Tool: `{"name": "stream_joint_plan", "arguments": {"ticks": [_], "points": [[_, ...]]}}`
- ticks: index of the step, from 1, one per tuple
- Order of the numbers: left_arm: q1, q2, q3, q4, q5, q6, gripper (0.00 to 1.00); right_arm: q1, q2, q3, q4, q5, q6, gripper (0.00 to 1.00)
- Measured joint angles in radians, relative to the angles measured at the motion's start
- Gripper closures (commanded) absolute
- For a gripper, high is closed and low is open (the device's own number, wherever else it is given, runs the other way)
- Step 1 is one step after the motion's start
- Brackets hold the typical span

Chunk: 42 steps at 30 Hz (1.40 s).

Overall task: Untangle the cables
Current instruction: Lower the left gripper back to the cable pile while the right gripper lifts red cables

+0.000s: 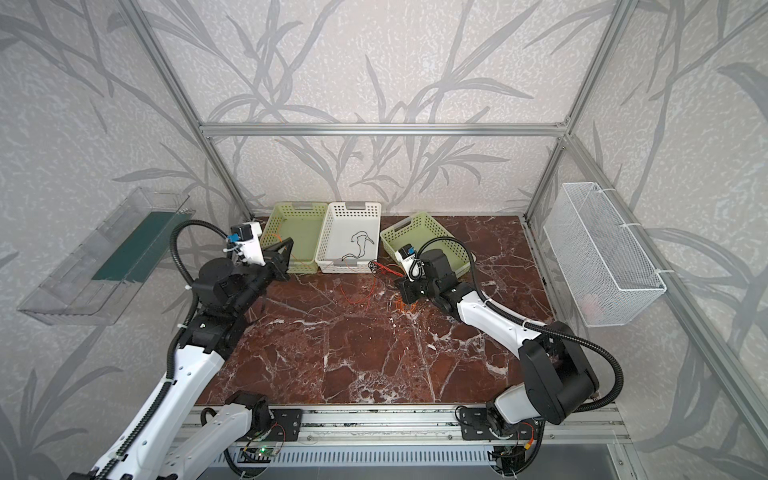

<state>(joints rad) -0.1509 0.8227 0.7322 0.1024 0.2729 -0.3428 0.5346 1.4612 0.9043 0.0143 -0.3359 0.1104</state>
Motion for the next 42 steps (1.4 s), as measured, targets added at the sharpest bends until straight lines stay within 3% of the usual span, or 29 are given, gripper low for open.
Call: {"name": "stream_joint_plan", "arguments": {"ticks": [2, 4, 9, 11, 17, 23, 27, 32, 42], "points": [[0.007, -0.031, -0.079, 0.029, 0.014, -0.032, 0.97, 0.000, -0.003, 0.000, -0.015, 0.004, -0.001, 0.92], [0.012, -0.048, -0.145, 0.076, 0.022, -0.062, 0.84, 0.000, -0.003, 0.000, -0.021, 0.003, -0.003, 0.92], [0.022, -0.058, -0.275, 0.166, 0.056, -0.118, 0.31, 0.000, -0.003, 0.000, -0.024, -0.018, -0.005, 0.92], [0.022, -0.062, -0.291, 0.163, 0.071, -0.127, 0.01, 0.000, -0.003, 0.000, -0.024, -0.032, -0.008, 0.92], [0.022, -0.141, -0.288, 0.097, 0.058, -0.093, 0.02, 0.000, -0.004, 0.016, -0.043, -0.061, -0.023, 0.92], [0.014, -0.108, -0.205, -0.019, 0.165, 0.030, 0.31, 0.000, -0.008, 0.058, -0.050, -0.102, -0.026, 0.92], [-0.071, -0.034, -0.166, -0.055, 0.207, 0.133, 0.32, 0.000, -0.008, 0.097, -0.058, -0.134, -0.023, 0.92], [-0.284, 0.047, -0.166, -0.058, 0.174, 0.313, 0.31, 0.000, -0.008, 0.136, -0.072, -0.180, -0.005, 0.92], [-0.335, 0.293, -0.151, 0.097, 0.111, 0.431, 0.31, 0.000, -0.013, 0.148, -0.093, -0.238, 0.031, 0.92]]}}
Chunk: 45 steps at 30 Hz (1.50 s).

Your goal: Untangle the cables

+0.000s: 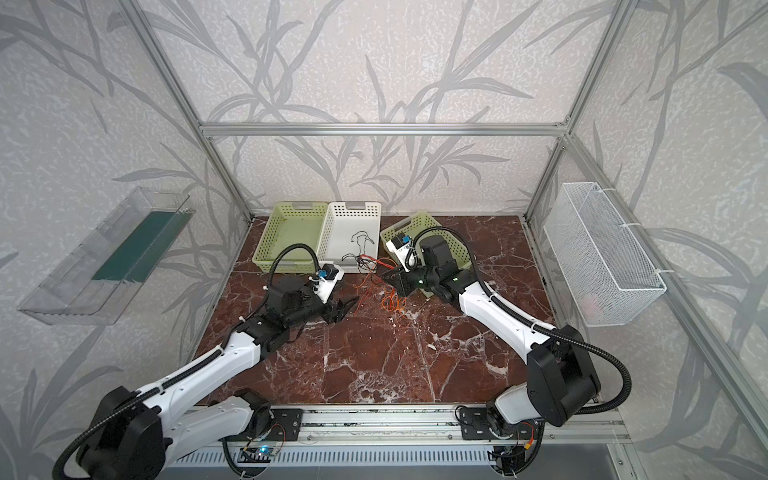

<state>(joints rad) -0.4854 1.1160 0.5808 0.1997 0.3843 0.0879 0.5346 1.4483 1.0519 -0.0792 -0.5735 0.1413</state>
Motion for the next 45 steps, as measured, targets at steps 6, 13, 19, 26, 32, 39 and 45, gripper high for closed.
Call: {"name": "stream_joint_plan", "arguments": {"ticks": [6, 13, 19, 26, 32, 39, 45], "points": [[-0.009, 0.130, 0.061, 0.089, 0.003, 0.017, 0.38, 0.000, -0.014, 0.000, 0.001, -0.014, 0.027, 0.92], [-0.018, 0.217, 0.090, 0.189, 0.007, -0.008, 0.90, 0.000, -0.015, 0.000, 0.007, -0.020, 0.048, 0.91], [-0.042, 0.188, 0.134, 0.155, 0.014, 0.010, 1.00, 0.000, -0.014, 0.000, 0.035, 0.043, 0.109, 0.74], [-0.051, 0.086, 0.193, -0.013, 0.021, 0.036, 1.00, 0.007, 0.026, -0.001, 0.090, 0.116, 0.160, 0.38], [-0.051, 0.084, 0.245, -0.148, 0.050, 0.055, 1.00, 0.064, -0.033, -0.052, 0.089, 0.158, -0.016, 0.34], [-0.072, 0.084, 0.339, -0.296, 0.058, 0.086, 1.00, 0.088, -0.206, -0.158, 0.164, 0.122, -0.196, 0.37], [-0.118, 0.084, 0.432, -0.383, 0.047, 0.116, 1.00, 0.126, -0.148, -0.126, 0.197, 0.117, -0.262, 0.50]]}}
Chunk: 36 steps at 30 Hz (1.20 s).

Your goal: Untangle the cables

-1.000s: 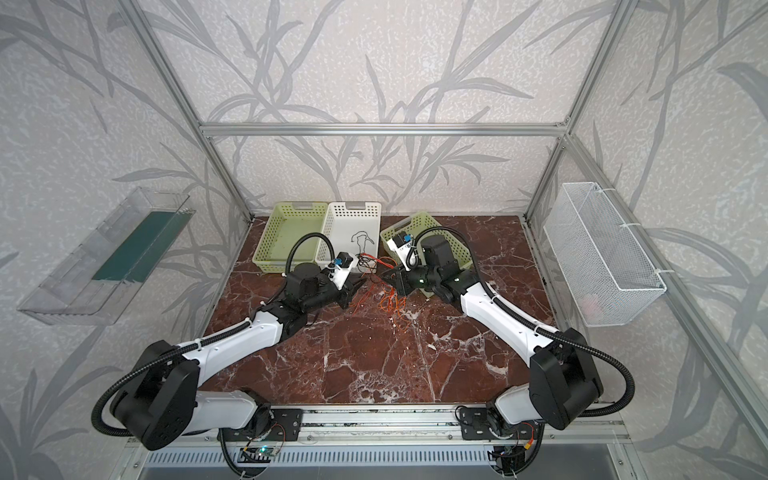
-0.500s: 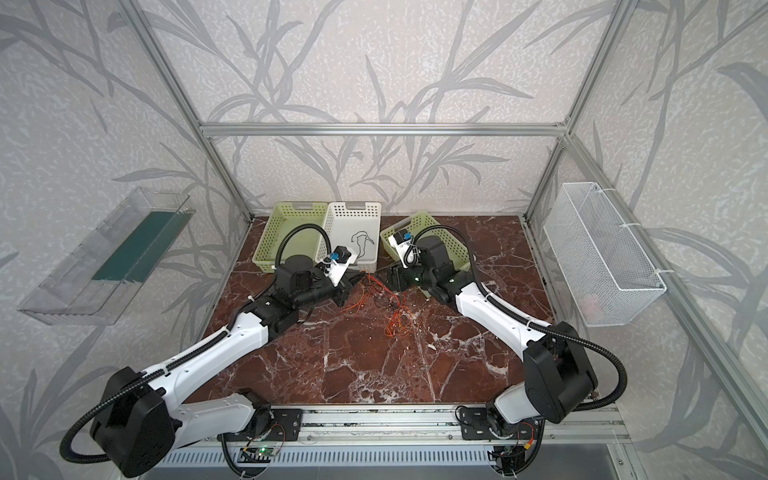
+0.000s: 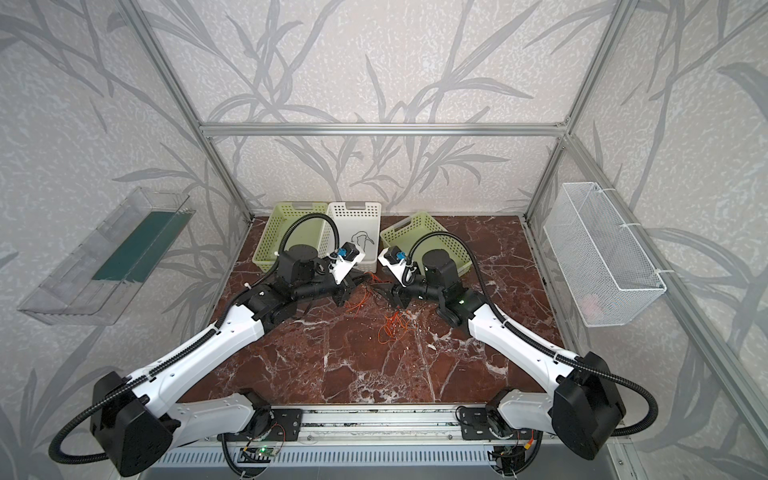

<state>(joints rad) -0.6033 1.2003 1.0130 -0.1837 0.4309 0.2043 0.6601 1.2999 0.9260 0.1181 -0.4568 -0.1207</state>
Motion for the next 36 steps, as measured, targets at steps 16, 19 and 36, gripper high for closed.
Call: {"name": "stream_joint_plan", "arguments": {"ticks": [16, 19, 36], "points": [[-0.056, -0.010, 0.184, -0.171, -0.053, 0.057, 1.00, 0.024, 0.153, 0.050, 0.145, 0.108, 0.040, 0.85], [-0.056, -0.027, 0.230, -0.191, -0.072, 0.066, 1.00, 0.021, 0.170, 0.032, 0.185, 0.121, 0.066, 0.88], [-0.052, -0.067, 0.480, -0.231, -0.304, 0.155, 1.00, -0.024, 0.257, -0.034, 0.304, 0.115, 0.178, 0.91]]}}
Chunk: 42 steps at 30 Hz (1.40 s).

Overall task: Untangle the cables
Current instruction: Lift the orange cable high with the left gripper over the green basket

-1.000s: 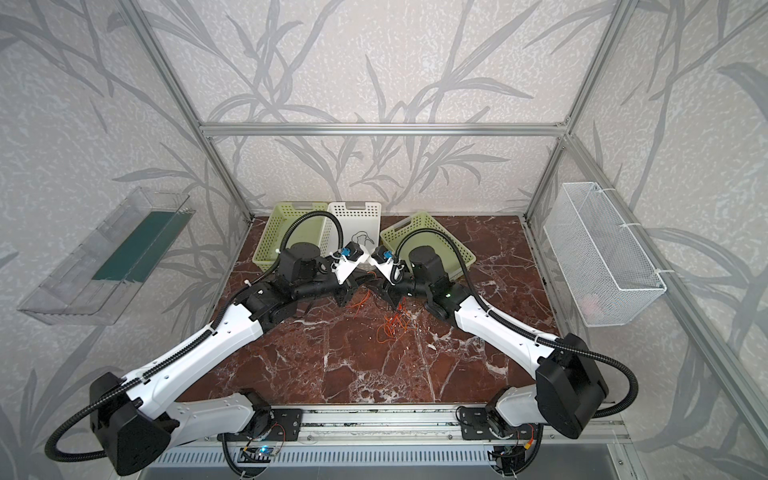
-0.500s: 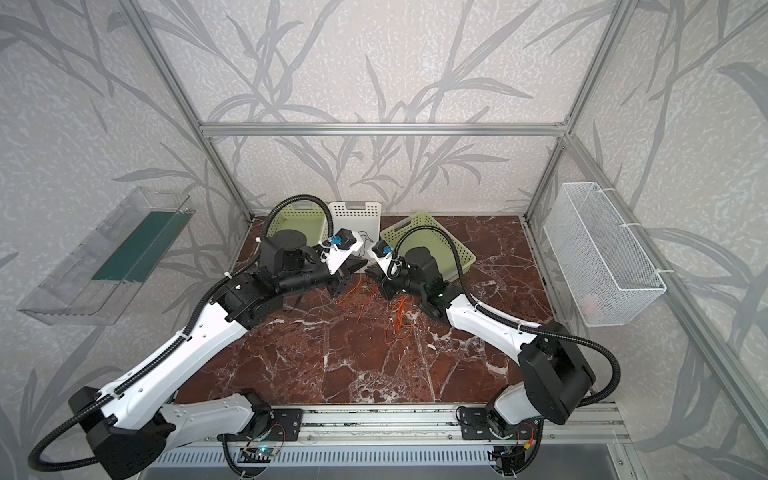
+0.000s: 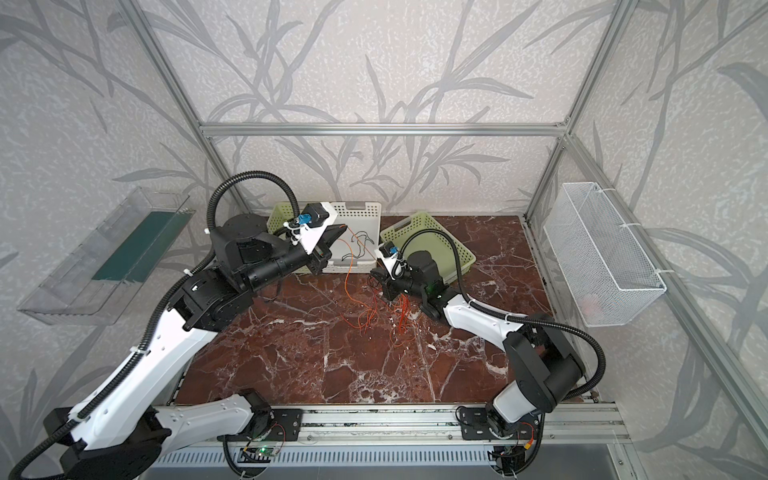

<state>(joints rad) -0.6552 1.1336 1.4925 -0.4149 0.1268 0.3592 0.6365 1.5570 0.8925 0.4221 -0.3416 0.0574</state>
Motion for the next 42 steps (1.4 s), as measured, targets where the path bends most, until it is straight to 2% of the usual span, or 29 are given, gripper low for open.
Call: {"name": "stream_joint_plan", "arguments": {"ticks": [11, 22, 27, 32, 38, 42], "points": [[0.031, 0.002, 0.138, 0.013, -0.124, 0.060, 1.00, -0.016, 0.089, -0.011, -0.010, -0.006, 0.003, 0.91], [0.051, 0.064, 0.342, 0.209, -0.183, 0.121, 1.00, -0.024, 0.183, 0.023, -0.127, 0.002, -0.006, 0.88], [0.058, 0.134, 0.403, 0.252, -0.201, 0.165, 1.00, -0.024, 0.189, 0.034, -0.157, 0.002, -0.016, 0.87], [0.135, 0.188, 0.383, 0.274, -0.204, 0.177, 1.00, -0.024, 0.185, 0.035, -0.160, -0.005, -0.023, 0.84], [0.291, 0.204, 0.251, 0.321, -0.185, 0.093, 1.00, -0.024, 0.111, 0.036, -0.180, -0.068, -0.023, 0.77], [0.344, 0.225, 0.191, 0.355, -0.169, 0.047, 1.00, -0.024, 0.045, 0.036, -0.225, -0.111, -0.029, 0.74]]}}
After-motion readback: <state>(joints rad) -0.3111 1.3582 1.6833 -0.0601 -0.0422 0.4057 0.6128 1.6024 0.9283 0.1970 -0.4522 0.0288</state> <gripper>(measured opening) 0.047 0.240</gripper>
